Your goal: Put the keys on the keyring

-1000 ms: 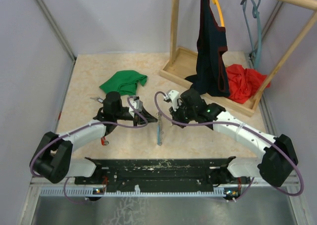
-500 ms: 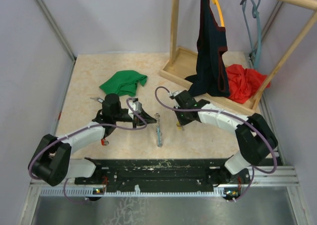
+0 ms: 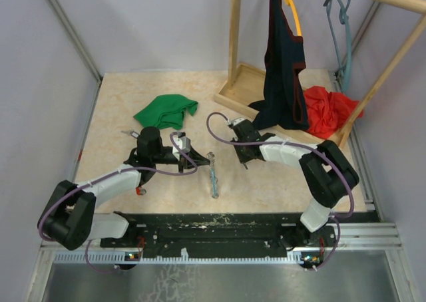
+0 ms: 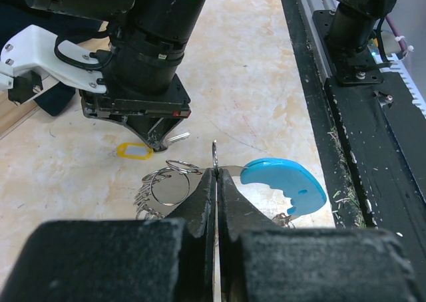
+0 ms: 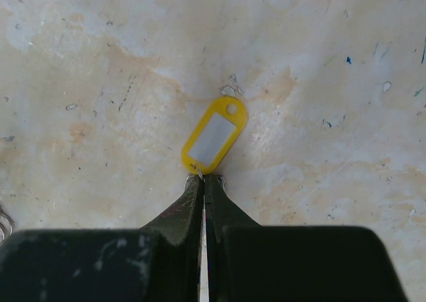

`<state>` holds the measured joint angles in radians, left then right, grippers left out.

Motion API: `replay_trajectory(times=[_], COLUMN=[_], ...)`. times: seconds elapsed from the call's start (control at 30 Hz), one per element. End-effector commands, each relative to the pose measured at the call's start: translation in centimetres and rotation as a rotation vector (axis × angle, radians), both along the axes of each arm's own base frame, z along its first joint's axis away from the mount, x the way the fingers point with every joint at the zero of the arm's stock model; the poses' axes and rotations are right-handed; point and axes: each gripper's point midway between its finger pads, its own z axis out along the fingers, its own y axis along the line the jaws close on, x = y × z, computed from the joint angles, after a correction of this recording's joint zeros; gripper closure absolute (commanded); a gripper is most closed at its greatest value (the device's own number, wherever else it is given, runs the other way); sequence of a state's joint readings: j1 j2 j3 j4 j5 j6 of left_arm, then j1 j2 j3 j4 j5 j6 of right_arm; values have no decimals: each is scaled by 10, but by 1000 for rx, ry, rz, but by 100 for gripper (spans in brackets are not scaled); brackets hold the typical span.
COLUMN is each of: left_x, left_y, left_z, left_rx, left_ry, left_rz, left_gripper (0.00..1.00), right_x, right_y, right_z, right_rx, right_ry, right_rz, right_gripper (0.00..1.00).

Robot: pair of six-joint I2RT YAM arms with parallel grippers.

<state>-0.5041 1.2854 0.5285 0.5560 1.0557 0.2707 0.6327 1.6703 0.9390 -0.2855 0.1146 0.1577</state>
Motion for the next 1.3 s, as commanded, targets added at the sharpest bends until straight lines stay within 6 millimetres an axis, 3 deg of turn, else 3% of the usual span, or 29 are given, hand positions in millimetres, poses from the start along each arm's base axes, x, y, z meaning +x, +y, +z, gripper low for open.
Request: replay_trajectory(times=[0.0,0.27,0.4,0.53,0.8,1.27], left_x=[-1,0,0,-1,-3,-5], left_y=[-1,-1,-1,-1,-2,-3], left_z=[8,8,8,9,12,12], left_rx=[-22,-23,-23,-26,-38,-44], left_ry=[-51,-55,-55,-55,-47,-39], left_rz=[-8,-8,-7,-11,-27,-41], left_gripper=[100,100,100,100,100,100], right_x=[18,1,-25,-50,-80,-92], right_y=[15,32,55,72,89,105], right_z=[24,94,134,159,177,180], right_rx=[63,215,360,490,610,626], right_ry=[-83,-246,-334,-398,-442,-473], right_rz=[33,269,485,655,865,999], right_gripper=[100,74,70,69,69,71])
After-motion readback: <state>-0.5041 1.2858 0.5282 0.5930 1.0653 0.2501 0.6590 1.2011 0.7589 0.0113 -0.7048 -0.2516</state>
